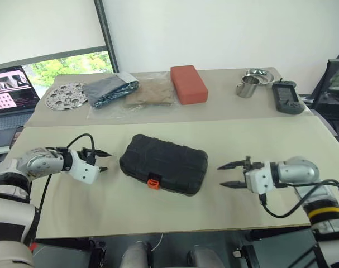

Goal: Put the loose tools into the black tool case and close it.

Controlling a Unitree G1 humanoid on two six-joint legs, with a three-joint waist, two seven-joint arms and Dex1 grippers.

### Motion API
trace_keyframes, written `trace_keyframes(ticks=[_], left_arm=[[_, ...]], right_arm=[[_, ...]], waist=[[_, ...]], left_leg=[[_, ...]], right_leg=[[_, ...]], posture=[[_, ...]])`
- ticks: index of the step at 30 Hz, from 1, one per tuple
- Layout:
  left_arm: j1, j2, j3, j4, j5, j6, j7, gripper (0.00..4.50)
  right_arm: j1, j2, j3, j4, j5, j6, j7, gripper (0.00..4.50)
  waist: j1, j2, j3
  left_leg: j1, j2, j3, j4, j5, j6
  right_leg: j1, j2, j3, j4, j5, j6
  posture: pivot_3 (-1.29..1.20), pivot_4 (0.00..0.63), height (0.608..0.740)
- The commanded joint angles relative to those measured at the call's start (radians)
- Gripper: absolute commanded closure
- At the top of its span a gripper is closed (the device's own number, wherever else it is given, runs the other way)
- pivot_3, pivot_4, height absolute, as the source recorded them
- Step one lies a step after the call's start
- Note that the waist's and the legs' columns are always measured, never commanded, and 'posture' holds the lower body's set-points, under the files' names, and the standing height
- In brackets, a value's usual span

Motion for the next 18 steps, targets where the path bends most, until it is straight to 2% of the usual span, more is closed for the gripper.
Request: trace_keyframes(ticks=[1, 3, 6, 10, 13, 14, 17, 18], left_arm=[[-0.011, 0.019, -0.01, 0.076, -0.003, 0.074, 0.036, 0.2], [-0.002, -0.015, 0.065, 0.121, -0.127, 0.146, -0.076, 0.08], [0.018, -0.1, 0.236, 0.153, -0.374, 0.332, -0.379, 0.08], [0.031, -0.192, 0.397, 0.124, -0.605, 0.637, -0.731, 0.08], [0.041, -0.223, 0.433, 0.081, -0.674, 0.798, -0.862, 0.0], [0.04, -0.234, 0.439, 0.073, -0.685, 0.855, -0.858, 0.0], [0.037, -0.265, 0.455, 0.042, -0.718, 0.989, -0.844, 0.0], [0.038, -0.276, 0.456, 0.028, -0.725, 1.021, -0.845, 0.0]], right_arm=[[0.065, -0.024, -0.02, -0.142, 0.126, 0.203, 0.004, 2.02], [0.126, -0.018, -0.044, -0.267, 0.223, 0.416, -0.032, 2.02], [0.203, -0.023, -0.06, -0.457, 0.316, 0.733, -0.108, 2.02], [0.245, -0.019, -0.078, -0.614, 0.375, 1.027, -0.212, 2.02], [0.247, -0.004, -0.091, -0.661, 0.385, 1.138, -0.276, 2.86], [0.243, 0.004, -0.09, -0.667, 0.378, 1.163, -0.3, 3.09], [0.219, 0.042, -0.094, -0.684, 0.369, 1.232, -0.368, 4.28], [0.211, 0.054, -0.096, -0.692, 0.379, 1.258, -0.382, 4.42]], waist=[[-0.002, 0.0, 0.0], [-0.007, 0.001, -0.001], [-0.007, 0.002, -0.001], [0.001, 0.003, -0.002], [0.002, 0.003, -0.002], [0.002, 0.002, -0.002], [0.002, 0.002, -0.002], [0.002, 0.002, -0.002]], left_leg=[[0.001, 0.0, 0.0, 0.0, 0.0, 0.0], [0.002, 0.0, 0.0, 0.0, -0.001, 0.001], [0.001, 0.001, -0.001, -0.001, 0.0, 0.0], [-0.005, -0.001, -0.001, 0.002, 0.001, -0.002], [-0.015, -0.002, -0.002, 0.006, 0.001, -0.002], [-0.015, -0.002, -0.002, 0.006, 0.001, -0.002], [-0.015, -0.003, -0.003, 0.006, 0.001, -0.002], [-0.015, -0.003, -0.003, 0.006, 0.001, -0.002]], right_leg=[[0.002, -0.001, 0.0, -0.002, 0.0, 0.0], [0.003, -0.001, 0.0, -0.002, 0.0, 0.001], [0.002, 0.0, -0.001, 0.001, 0.0, 0.0], [-0.006, 0.003, -0.005, 0.006, 0.0, 0.0], [-0.014, 0.004, -0.006, 0.007, 0.0, 0.001], [-0.014, 0.005, -0.006, 0.007, 0.0, 0.001], [-0.014, 0.006, -0.006, 0.006, 0.0, 0.001], [-0.014, 0.006, -0.006, 0.006, 0.0, 0.001]], posture=[[0.0, 0.15, 0.74], [0.0, 0.15, 0.74], [0.0, 0.15, 0.74], [0.0, 0.15, 0.74], [0.0, 0.15, 0.74], [0.0, 0.15, 0.74], [0.0, 0.15, 0.74], [0.0, 0.15, 0.74]])
